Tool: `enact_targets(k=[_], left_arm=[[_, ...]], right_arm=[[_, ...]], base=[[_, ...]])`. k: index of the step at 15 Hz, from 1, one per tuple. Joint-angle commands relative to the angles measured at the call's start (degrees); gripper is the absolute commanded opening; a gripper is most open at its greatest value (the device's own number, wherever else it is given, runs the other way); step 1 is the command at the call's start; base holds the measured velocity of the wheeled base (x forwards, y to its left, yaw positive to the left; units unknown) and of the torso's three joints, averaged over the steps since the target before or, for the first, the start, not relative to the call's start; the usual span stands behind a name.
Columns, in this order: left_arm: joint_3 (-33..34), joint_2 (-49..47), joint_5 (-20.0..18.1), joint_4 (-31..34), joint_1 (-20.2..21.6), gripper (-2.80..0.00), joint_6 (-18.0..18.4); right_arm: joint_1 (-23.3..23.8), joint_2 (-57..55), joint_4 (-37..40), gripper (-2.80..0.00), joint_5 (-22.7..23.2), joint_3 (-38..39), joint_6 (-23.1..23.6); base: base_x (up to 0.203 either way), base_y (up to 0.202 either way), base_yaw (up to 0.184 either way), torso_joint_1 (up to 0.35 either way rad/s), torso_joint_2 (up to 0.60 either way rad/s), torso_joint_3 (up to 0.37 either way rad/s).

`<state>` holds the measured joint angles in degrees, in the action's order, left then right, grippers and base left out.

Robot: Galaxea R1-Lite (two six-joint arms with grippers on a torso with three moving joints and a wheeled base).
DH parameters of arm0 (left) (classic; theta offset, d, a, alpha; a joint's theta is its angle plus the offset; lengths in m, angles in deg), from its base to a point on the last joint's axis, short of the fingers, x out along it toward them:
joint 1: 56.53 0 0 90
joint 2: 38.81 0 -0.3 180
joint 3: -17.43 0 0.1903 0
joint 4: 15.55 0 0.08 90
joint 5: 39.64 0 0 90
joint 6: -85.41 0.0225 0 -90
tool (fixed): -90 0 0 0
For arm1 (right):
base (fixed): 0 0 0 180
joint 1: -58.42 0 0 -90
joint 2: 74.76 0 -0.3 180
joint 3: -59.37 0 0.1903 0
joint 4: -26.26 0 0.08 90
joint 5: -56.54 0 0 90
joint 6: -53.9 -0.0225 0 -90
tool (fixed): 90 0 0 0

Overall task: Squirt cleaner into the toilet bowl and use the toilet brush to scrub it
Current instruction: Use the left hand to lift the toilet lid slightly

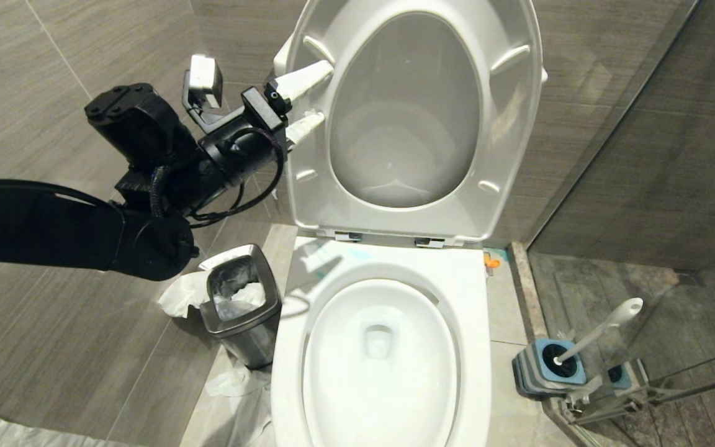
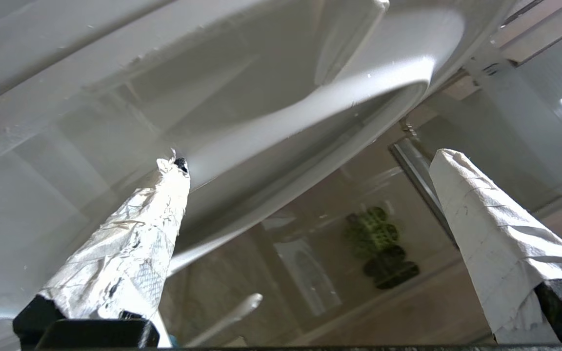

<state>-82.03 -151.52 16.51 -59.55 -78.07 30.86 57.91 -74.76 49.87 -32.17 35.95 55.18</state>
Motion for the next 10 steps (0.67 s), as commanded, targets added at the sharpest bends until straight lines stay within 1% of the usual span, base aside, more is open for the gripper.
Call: enact_targets(k=[1, 3, 4, 5, 6, 10], left_arm=[[-2.3, -1.3, 0.8, 2.0, -0.2, 0.00, 1.5], [-4.5, -2.2, 3.1, 3.6, -0.6, 0.00, 2.2], [-5.7, -2.7, 4.9, 5.4, -0.8, 0.00, 3.3], [-6.7, -3.2, 6.3, 7.6, -0.8, 0.00, 5.2], [-7.4, -3.4, 7.0, 8.8, -0.9, 0.00, 6.2], [-8.8, -4.6, 9.9, 10.6, -1.5, 0.00, 6.6]], right_arm=[[0.0, 0.0, 0.0, -2.80, 0.0, 0.0, 0.0], [0.0, 0.0, 0.0, -2.80, 0.0, 0.0, 0.0], [0.0, 0.0, 0.0, -2.80, 0.0, 0.0, 0.0], [0.0, 0.0, 0.0, -2.80, 0.0, 0.0, 0.0], [0.0, 0.0, 0.0, -2.80, 0.0, 0.0, 0.0], [0.0, 0.0, 0.0, -2.80, 0.0, 0.0, 0.0]], base=[[0.000, 0.000, 0.000, 0.000, 0.00, 0.000], [0.000, 0.000, 0.000, 0.000, 0.00, 0.000], [0.000, 0.000, 0.000, 0.000, 0.00, 0.000], [0.000, 0.000, 0.000, 0.000, 0.00, 0.000], [0.000, 0.000, 0.000, 0.000, 0.00, 0.000], [0.000, 0.000, 0.000, 0.000, 0.00, 0.000]])
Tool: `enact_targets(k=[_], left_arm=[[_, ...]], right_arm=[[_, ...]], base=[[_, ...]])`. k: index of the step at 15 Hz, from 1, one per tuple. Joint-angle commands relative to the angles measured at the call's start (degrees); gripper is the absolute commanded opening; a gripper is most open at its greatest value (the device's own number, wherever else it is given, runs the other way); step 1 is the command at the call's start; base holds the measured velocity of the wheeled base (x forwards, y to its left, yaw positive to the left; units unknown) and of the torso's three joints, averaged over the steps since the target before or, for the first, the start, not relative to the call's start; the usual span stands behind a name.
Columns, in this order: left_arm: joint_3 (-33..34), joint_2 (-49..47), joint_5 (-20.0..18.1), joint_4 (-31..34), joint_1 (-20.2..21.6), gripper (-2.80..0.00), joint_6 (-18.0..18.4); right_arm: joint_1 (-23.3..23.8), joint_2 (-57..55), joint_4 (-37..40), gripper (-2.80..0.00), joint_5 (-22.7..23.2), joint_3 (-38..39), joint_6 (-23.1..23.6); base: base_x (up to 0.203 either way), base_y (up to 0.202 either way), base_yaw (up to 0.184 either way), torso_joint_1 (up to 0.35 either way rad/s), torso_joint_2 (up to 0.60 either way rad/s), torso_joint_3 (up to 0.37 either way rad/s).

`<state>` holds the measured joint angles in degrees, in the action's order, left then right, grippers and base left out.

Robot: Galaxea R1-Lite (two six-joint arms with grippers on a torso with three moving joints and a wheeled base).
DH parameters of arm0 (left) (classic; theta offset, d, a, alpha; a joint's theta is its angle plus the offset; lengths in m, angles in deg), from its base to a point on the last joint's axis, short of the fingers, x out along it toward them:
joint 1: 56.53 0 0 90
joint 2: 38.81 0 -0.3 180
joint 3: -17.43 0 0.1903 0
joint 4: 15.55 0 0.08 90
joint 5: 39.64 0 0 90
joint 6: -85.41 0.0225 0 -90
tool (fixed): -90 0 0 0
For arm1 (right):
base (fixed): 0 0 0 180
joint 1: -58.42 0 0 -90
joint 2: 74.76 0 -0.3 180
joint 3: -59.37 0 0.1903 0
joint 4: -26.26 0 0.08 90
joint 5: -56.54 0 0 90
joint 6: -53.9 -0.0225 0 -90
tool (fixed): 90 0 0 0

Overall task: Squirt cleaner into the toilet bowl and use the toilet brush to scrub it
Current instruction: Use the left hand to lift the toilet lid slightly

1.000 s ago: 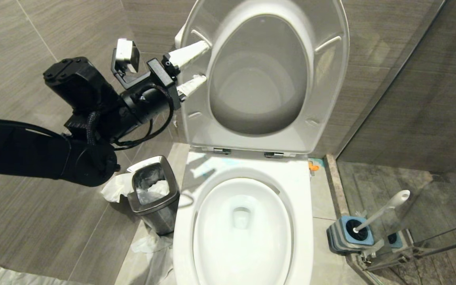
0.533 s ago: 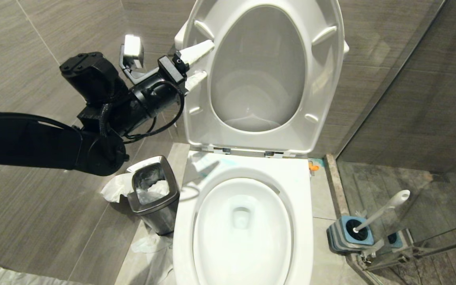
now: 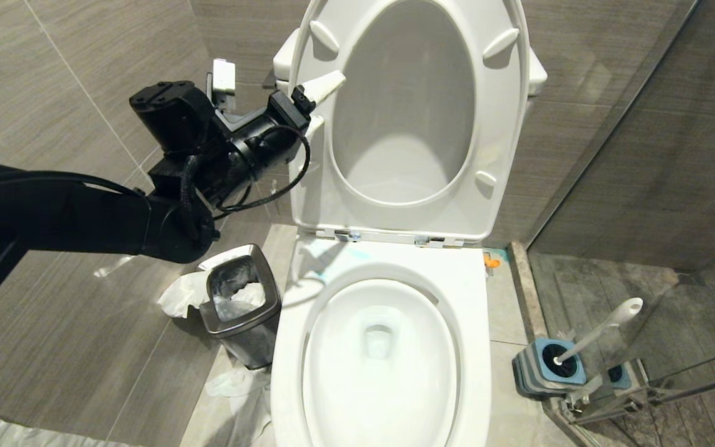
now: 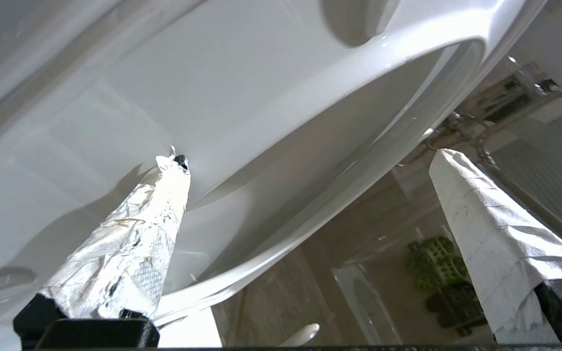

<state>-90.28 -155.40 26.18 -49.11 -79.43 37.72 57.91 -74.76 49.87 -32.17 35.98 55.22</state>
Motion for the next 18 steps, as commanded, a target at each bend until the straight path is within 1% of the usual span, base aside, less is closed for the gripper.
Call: enact_targets(k=[1, 5, 6, 10, 13, 15, 16, 18], left_arm=[[-1.5, -1.0, 1.1, 1.0, -0.2, 0.00, 0.0], [-5.7, -3.9, 4.0, 2.4, -0.4, 0.00, 2.8], [-6.2, -4.4, 4.5, 2.4, -0.3, 0.00, 2.9], [-6.4, -4.5, 4.7, 2.4, -0.3, 0.00, 2.9], [-6.3, -3.5, 4.9, 3.6, 0.0, 0.00, 2.4], [-6.1, -1.7, 4.7, 4.6, 0.0, 0.00, 1.2], [-6.1, -0.5, 4.7, 5.3, 0.0, 0.00, -0.3], [-6.1, 1.8, 4.4, 6.6, 0.0, 0.00, -4.5]], right_arm=[[0.0, 0.0, 0.0, -2.80, 0.0, 0.0, 0.0], [-0.1, 0.0, 0.0, -2.80, 0.0, 0.0, 0.0], [0.0, 0.0, 0.0, -2.80, 0.0, 0.0, 0.0], [0.0, 0.0, 0.0, -2.80, 0.0, 0.0, 0.0], [0.0, 0.0, 0.0, -2.80, 0.0, 0.0, 0.0], [0.0, 0.0, 0.0, -2.80, 0.0, -0.1, 0.0], [-0.1, 0.0, 0.0, -2.80, 0.0, 0.0, 0.0], [0.0, 0.0, 0.0, -2.80, 0.0, 0.0, 0.0]], base=[[0.000, 0.000, 0.000, 0.000, 0.00, 0.000], [0.000, 0.000, 0.000, 0.000, 0.00, 0.000], [0.000, 0.000, 0.000, 0.000, 0.00, 0.000], [0.000, 0.000, 0.000, 0.000, 0.00, 0.000], [0.000, 0.000, 0.000, 0.000, 0.00, 0.000], [0.000, 0.000, 0.000, 0.000, 0.00, 0.000], [0.000, 0.000, 0.000, 0.000, 0.00, 0.000], [0.000, 0.000, 0.000, 0.000, 0.00, 0.000]])
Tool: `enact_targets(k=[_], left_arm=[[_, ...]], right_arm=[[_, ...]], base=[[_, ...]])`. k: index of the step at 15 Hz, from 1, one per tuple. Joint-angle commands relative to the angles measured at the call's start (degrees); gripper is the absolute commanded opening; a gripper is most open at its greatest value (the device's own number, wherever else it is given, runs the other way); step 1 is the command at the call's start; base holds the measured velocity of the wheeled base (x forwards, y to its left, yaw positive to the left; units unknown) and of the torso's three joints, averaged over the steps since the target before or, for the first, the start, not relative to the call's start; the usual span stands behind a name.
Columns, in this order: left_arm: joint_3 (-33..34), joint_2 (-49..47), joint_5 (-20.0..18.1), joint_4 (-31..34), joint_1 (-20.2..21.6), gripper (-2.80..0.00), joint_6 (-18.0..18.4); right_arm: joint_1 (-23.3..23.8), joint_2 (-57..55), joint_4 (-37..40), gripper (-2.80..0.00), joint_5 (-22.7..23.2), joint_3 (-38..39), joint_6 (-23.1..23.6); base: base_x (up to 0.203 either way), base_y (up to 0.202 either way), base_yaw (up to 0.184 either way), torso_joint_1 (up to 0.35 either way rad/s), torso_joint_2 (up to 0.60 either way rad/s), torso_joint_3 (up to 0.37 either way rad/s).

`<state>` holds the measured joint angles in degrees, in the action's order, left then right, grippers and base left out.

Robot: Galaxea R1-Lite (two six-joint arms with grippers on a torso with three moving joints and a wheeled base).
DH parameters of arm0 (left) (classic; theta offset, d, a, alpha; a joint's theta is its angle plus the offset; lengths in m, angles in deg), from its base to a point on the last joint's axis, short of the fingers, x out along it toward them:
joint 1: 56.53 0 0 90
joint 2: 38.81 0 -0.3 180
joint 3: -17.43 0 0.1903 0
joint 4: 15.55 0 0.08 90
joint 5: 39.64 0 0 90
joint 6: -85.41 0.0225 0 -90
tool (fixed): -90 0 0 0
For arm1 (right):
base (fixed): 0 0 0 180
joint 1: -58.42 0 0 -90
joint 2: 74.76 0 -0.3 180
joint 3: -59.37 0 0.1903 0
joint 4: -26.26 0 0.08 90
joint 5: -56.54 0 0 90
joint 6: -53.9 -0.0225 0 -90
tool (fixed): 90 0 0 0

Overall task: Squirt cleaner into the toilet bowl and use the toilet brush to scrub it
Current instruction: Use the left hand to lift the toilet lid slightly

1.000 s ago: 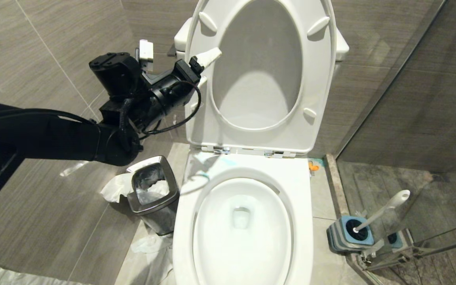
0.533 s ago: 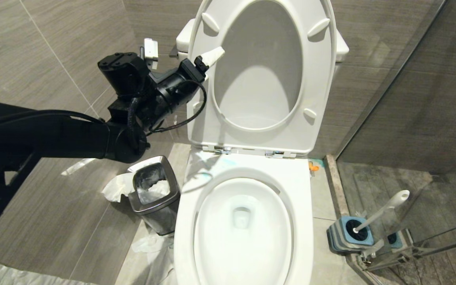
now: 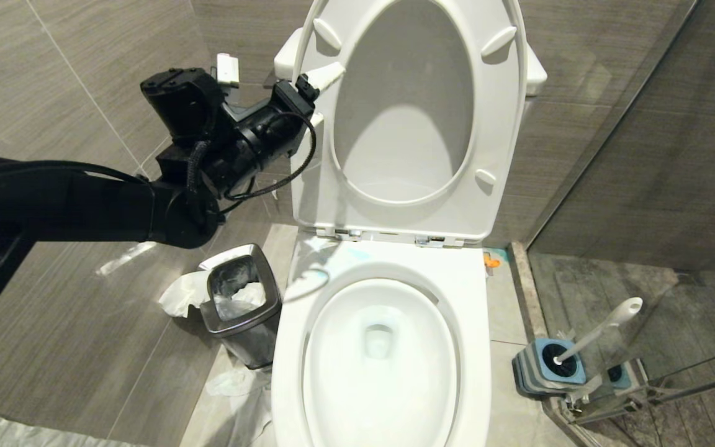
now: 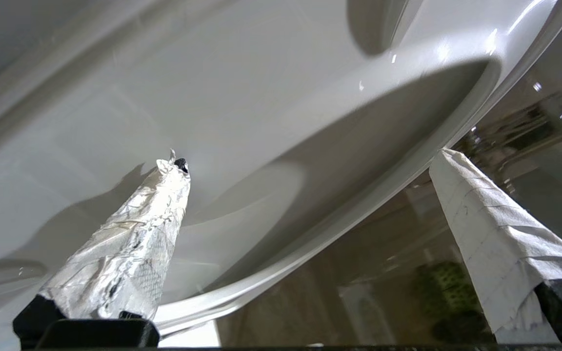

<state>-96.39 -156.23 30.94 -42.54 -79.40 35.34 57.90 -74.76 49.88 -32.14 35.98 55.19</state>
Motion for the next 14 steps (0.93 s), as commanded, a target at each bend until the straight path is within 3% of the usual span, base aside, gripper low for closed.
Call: enact_targets(k=[1, 5, 10, 12, 14], left_arm=[[-0.1, 3.9, -0.4, 1.0, -0.2, 0.00, -3.8], [0.0, 7.6, -0.5, 4.3, -0.4, 0.00, -8.6], [-0.9, 12.5, -1.1, 14.0, 0.1, 0.00, -16.4], [-1.4, 14.6, -2.3, 20.8, 1.4, 0.00, -16.2], [-1.3, 16.4, -4.4, 24.4, 2.6, 0.00, -10.4]], right_arm=[[0.0, 0.0, 0.0, -2.80, 0.0, 0.0, 0.0], [0.0, 0.0, 0.0, -2.80, 0.0, 0.0, 0.0], [0.0, 0.0, 0.0, -2.80, 0.0, 0.0, 0.0], [0.0, 0.0, 0.0, -2.80, 0.0, -0.1, 0.0], [0.0, 0.0, 0.0, -2.80, 0.0, 0.0, 0.0]], base=[[0.000, 0.000, 0.000, 0.000, 0.00, 0.000], [0.000, 0.000, 0.000, 0.000, 0.00, 0.000], [0.000, 0.000, 0.000, 0.000, 0.00, 0.000], [0.000, 0.000, 0.000, 0.000, 0.00, 0.000], [0.000, 0.000, 0.000, 0.000, 0.00, 0.000]])
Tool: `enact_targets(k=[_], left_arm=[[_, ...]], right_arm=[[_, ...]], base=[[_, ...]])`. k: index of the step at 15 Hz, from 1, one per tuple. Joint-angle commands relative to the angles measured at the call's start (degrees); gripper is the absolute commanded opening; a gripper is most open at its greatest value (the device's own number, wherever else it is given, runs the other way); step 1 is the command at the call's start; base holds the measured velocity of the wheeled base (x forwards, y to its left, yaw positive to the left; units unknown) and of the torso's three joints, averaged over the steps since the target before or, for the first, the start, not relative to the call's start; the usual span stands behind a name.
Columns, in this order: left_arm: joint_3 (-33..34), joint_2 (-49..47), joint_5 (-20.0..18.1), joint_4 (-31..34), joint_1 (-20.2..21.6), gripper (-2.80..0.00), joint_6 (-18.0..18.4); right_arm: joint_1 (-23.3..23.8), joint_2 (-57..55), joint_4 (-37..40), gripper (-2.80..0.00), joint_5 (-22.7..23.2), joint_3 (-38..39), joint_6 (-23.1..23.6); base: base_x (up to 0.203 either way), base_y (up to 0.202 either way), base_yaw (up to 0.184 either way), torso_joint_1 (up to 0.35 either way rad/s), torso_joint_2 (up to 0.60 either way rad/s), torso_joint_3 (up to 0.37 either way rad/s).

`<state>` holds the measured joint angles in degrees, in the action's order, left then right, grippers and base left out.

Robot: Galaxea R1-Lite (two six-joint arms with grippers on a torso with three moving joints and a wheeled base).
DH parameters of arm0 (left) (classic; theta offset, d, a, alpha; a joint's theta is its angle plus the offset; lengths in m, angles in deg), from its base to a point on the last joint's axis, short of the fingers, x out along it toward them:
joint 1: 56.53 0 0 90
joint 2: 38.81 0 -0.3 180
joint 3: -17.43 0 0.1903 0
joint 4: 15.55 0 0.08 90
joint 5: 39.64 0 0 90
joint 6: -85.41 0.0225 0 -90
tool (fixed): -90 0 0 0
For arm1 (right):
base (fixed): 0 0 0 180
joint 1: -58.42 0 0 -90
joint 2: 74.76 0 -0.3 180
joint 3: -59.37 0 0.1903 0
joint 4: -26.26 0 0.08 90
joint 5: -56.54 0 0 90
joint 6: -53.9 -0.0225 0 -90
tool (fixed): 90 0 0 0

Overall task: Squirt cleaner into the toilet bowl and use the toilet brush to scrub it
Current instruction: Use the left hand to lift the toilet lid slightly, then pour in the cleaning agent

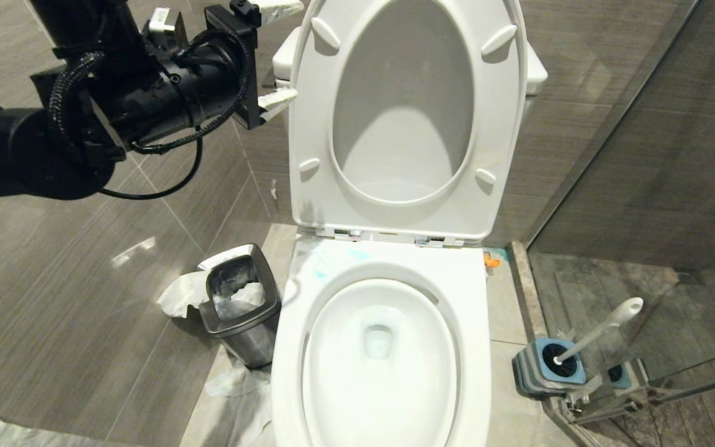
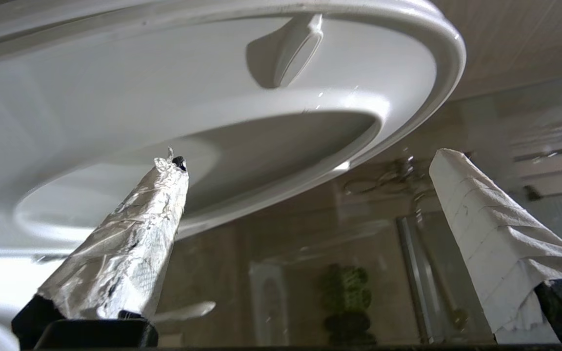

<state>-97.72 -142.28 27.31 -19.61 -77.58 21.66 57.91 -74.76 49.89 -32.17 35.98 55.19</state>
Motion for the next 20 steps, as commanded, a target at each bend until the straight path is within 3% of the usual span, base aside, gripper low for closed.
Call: enact_targets(k=[1, 6, 8, 11, 13, 15, 20], left_arm=[[0.5, 3.2, -1.1, 2.3, 1.0, 0.00, 8.2], [1.2, 5.0, -0.9, 4.7, 2.5, 0.00, 31.9], [0.9, 7.6, 0.9, 8.8, 2.4, 0.00, 39.2], [1.0, 13.0, 3.7, 16.7, 2.3, 0.00, 47.3], [1.3, 16.6, 6.9, 21.9, 2.3, 0.00, 51.5], [1.6, 19.4, 10.2, 24.4, 2.3, 0.00, 53.0], [7.0, 24.4, 15.7, 24.8, 2.8, 0.00, 56.9]], right_arm=[[0.0, 0.0, 0.0, -2.80, 0.0, -0.1, 0.0], [-0.1, 0.0, 0.0, -2.80, 0.0, 0.0, 0.0], [0.0, 0.0, 0.0, -2.80, 0.0, -0.1, 0.0], [0.0, 0.0, 0.0, -2.80, 0.0, 0.0, 0.0], [0.0, 0.0, 0.0, -2.80, 0.0, 0.0, 0.0], [0.0, 0.0, 0.0, -2.80, 0.0, 0.0, 0.0], [0.0, 0.0, 0.0, -2.80, 0.0, 0.0, 0.0]], base=[[0.000, 0.000, 0.000, 0.000, 0.00, 0.000], [0.000, 0.000, 0.000, 0.000, 0.00, 0.000], [0.000, 0.000, 0.000, 0.000, 0.00, 0.000], [0.000, 0.000, 0.000, 0.000, 0.00, 0.000], [0.000, 0.000, 0.000, 0.000, 0.00, 0.000], [0.000, 0.000, 0.000, 0.000, 0.00, 0.000], [0.000, 0.000, 0.000, 0.000, 0.00, 0.000]])
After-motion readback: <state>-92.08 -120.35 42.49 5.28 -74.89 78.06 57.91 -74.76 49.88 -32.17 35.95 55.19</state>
